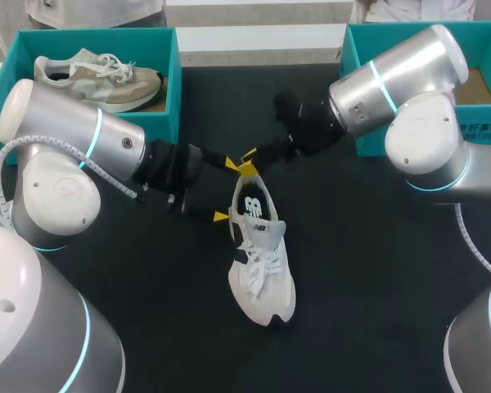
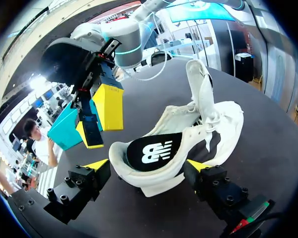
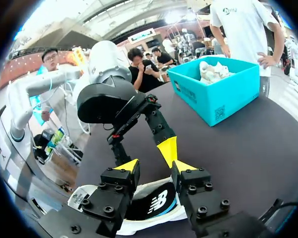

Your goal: Take the shoe out of the shoebox, open the shoe tongue, remove and reinsert the insole, then place the shoe into the shoebox

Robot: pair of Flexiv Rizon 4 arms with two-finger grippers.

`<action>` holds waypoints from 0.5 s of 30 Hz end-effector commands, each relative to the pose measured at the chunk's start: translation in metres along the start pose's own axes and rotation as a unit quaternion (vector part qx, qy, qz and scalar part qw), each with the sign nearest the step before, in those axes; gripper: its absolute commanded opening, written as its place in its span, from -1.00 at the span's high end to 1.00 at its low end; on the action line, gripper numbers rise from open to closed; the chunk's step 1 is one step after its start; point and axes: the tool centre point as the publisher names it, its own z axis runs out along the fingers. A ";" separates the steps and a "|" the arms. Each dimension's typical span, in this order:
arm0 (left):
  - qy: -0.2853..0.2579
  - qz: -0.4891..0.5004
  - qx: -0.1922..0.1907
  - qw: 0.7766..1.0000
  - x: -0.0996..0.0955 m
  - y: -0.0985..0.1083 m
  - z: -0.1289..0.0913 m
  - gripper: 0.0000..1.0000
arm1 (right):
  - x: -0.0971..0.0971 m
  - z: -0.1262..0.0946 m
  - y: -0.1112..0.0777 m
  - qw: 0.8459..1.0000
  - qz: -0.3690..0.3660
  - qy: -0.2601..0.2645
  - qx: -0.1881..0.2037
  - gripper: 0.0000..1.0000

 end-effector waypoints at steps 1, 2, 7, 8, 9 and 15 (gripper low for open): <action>0.001 0.000 -0.002 1.000 0.000 -0.001 0.001 -1.00 | 0.023 -0.036 -0.018 0.998 0.021 -0.057 -0.004 0.17; 0.001 0.000 -0.002 1.000 0.000 -0.001 0.001 -1.00 | 0.024 -0.037 -0.022 0.997 0.034 -0.074 0.009 0.18; 0.001 0.000 -0.002 1.000 0.000 -0.001 0.001 -1.00 | 0.020 -0.032 -0.035 0.978 0.113 -0.161 0.063 1.00; 0.001 0.000 -0.002 1.000 0.000 -0.001 0.001 -1.00 | 0.018 -0.027 -0.035 0.968 0.136 -0.188 0.093 1.00; -0.005 0.015 0.000 1.000 -0.004 -0.007 -0.006 -1.00 | 0.017 -0.026 -0.036 0.962 0.143 -0.207 0.103 1.00; 0.005 0.089 0.007 0.996 -0.013 -0.024 -0.046 -1.00 | 0.017 -0.023 -0.036 0.930 0.177 -0.283 0.155 1.00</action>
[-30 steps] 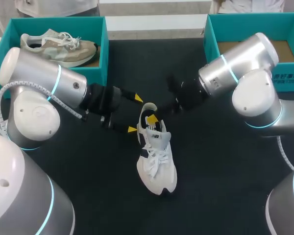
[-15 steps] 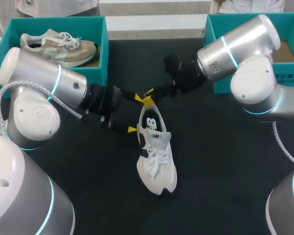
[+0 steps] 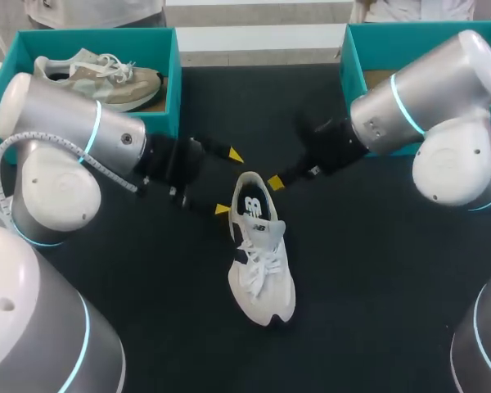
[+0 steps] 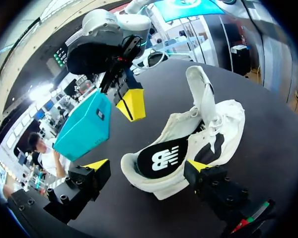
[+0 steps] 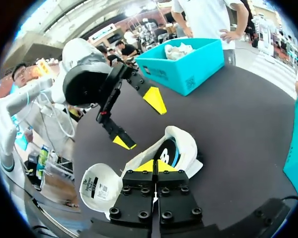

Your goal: Take the shoe out of the shoebox, open the shoe tongue, remove and reinsert the insole, then place the shoe into the shoebox

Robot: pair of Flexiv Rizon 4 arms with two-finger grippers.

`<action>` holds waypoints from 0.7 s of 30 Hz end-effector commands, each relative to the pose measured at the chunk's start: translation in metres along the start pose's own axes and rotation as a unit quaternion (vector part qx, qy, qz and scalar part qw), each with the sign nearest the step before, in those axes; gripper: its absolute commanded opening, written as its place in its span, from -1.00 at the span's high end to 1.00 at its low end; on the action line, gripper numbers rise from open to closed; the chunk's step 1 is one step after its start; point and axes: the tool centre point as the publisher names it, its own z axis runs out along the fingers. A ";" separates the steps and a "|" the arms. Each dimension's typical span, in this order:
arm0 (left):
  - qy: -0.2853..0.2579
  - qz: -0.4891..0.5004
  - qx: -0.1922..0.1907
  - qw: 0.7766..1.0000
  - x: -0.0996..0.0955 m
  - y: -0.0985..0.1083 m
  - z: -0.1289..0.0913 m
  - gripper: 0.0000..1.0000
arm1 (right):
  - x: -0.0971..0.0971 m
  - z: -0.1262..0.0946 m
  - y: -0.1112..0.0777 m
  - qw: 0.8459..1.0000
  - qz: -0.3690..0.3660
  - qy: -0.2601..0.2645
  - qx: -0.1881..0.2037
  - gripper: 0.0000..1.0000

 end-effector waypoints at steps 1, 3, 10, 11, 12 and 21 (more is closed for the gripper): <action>0.025 0.029 0.007 0.999 -0.001 -0.005 -0.045 -1.00 | 0.003 0.006 0.012 0.978 0.053 -0.179 0.089 1.00; 0.039 0.053 0.004 0.998 0.001 -0.005 -0.063 -1.00 | 0.003 0.006 0.012 0.978 0.053 -0.179 0.089 1.00; 0.075 0.088 0.007 0.993 0.008 0.012 -0.124 -1.00 | 0.003 0.006 0.012 0.978 0.053 -0.179 0.089 1.00; 0.076 0.092 0.002 0.993 0.009 0.015 -0.135 -1.00 | 0.003 0.006 0.012 0.978 0.053 -0.179 0.089 1.00; 0.073 0.101 -0.011 0.992 0.011 0.017 -0.144 -1.00 | 0.003 0.006 0.012 0.978 0.053 -0.179 0.089 1.00; -0.001 0.082 -0.062 0.995 -0.010 0.032 -0.190 -1.00 | -0.003 0.024 0.010 0.908 0.134 -0.392 0.069 1.00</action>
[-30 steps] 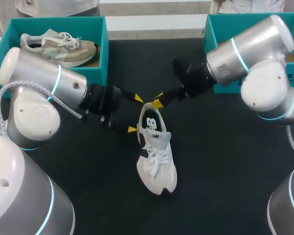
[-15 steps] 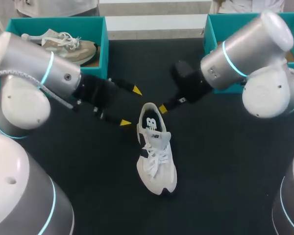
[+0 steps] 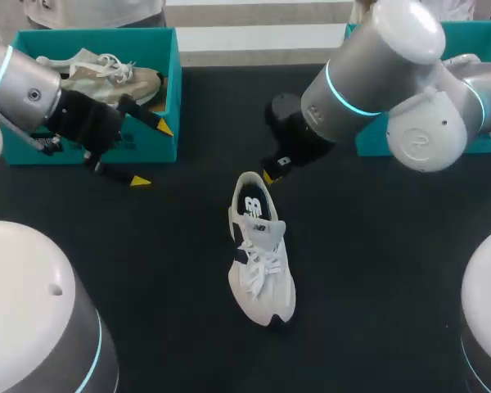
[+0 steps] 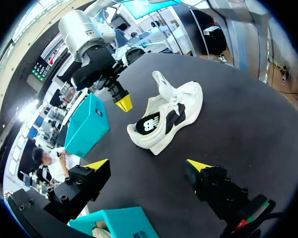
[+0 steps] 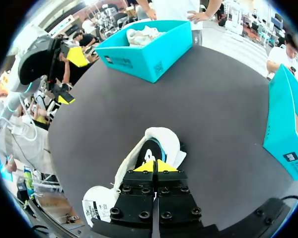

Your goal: Take the shoe out of the shoebox, open the shoe tongue, remove and reinsert the insole, then place the shoe into the shoebox

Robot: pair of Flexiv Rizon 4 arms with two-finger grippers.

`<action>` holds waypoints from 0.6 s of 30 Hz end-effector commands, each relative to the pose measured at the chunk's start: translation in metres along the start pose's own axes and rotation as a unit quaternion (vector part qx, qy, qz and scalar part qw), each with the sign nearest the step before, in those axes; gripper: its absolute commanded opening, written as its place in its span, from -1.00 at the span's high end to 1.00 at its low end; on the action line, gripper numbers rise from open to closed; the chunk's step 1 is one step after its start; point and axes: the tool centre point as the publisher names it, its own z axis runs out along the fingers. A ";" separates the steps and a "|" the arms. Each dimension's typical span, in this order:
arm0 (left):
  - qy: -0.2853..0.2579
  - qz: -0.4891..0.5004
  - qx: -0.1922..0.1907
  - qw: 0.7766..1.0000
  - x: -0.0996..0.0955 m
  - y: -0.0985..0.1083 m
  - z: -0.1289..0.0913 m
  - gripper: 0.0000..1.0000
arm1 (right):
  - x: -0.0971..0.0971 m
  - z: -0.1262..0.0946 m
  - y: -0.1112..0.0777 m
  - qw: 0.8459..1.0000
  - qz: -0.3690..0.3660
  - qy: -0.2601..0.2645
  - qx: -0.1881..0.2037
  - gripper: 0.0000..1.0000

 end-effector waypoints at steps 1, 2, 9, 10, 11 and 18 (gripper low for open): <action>-0.040 -0.009 -0.018 0.999 0.002 0.000 -0.049 -1.00 | 0.011 0.020 -0.002 0.965 0.078 -0.249 -0.020 1.00; -0.048 -0.013 -0.020 0.999 -0.002 0.003 -0.054 -1.00 | 0.014 0.024 -0.004 0.961 0.093 -0.258 -0.020 1.00; -0.099 -0.046 -0.045 0.993 -0.025 0.028 -0.061 -1.00 | 0.026 0.042 -0.008 0.957 0.103 -0.272 0.004 1.00; -0.099 -0.046 -0.045 0.993 -0.025 0.028 -0.061 -1.00 | 0.026 0.042 -0.008 0.957 0.103 -0.272 0.004 1.00; -0.099 -0.046 -0.045 0.993 -0.025 0.028 -0.061 -1.00 | 0.026 0.042 -0.008 0.957 0.103 -0.272 0.004 1.00; -0.099 -0.046 -0.045 0.993 -0.025 0.028 -0.061 -1.00 | 0.026 0.042 -0.008 0.957 0.103 -0.272 0.004 1.00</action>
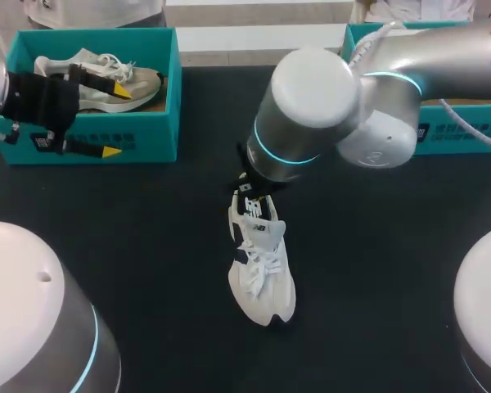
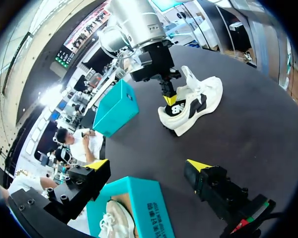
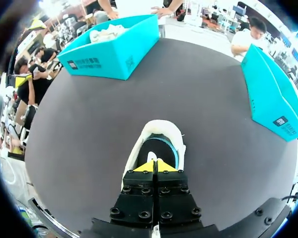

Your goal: Take the shoe out of the shoebox, open the shoe tongue, remove and reinsert the insole, then place the shoe into the shoebox

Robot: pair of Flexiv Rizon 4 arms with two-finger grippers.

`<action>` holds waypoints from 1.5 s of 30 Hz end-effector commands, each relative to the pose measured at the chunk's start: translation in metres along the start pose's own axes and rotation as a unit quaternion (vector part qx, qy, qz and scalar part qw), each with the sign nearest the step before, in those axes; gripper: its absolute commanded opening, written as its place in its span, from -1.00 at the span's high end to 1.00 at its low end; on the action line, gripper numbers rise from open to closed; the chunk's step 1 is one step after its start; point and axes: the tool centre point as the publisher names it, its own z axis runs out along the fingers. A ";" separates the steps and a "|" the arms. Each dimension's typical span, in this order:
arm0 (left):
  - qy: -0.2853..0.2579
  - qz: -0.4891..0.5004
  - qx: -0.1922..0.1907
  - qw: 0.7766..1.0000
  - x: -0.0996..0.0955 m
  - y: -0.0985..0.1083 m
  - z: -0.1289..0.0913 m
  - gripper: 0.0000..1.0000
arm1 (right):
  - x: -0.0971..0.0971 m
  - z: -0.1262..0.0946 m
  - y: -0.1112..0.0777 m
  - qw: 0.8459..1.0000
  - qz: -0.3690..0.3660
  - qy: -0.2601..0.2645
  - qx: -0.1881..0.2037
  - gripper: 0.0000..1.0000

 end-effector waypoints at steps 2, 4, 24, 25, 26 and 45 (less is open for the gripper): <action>0.001 0.000 -0.002 1.000 0.001 0.000 0.000 -1.00 | 0.003 0.000 -0.002 0.992 0.004 -0.127 0.000 1.00; 0.001 0.000 -0.002 1.000 0.001 0.000 0.000 -1.00 | 0.002 0.000 -0.006 0.992 0.024 -0.125 0.003 1.00; 0.001 0.000 -0.002 1.000 0.001 0.000 0.000 -1.00 | -0.005 0.037 -0.043 0.991 0.067 -0.093 0.065 1.00; 0.001 0.000 -0.002 1.000 0.001 0.000 0.000 -1.00 | -0.004 0.039 -0.043 0.992 0.063 -0.087 0.071 1.00; 0.001 0.000 -0.002 1.000 0.001 0.000 0.000 -1.00 | -0.004 0.039 -0.043 0.992 0.060 -0.085 0.074 1.00; 0.001 0.000 -0.002 1.000 0.001 0.000 0.000 -1.00 | -0.020 0.062 0.005 0.993 0.000 -0.113 0.023 1.00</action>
